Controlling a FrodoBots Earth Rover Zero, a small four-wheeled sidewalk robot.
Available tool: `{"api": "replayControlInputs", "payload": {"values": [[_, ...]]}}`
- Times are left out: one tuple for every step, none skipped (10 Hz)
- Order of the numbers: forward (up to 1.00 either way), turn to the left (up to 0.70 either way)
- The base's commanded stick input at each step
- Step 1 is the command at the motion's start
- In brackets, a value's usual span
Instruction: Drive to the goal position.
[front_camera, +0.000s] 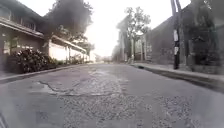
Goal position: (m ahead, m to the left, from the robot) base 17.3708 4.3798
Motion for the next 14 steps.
{"api": "replayControlInputs", "payload": {"values": [[1.00, 0.00], [1.00, 0.00], [1.00, 0.00], [1.00, 0.00], [1.00, 0.00], [1.00, 0.00], [1.00, 0.00], [1.00, 0.00], [1.00, 0.00], [1.00, 0.00], [1.00, -0.17], [1.00, -0.34], [1.00, -0.40], [1.00, -0.07]]}}
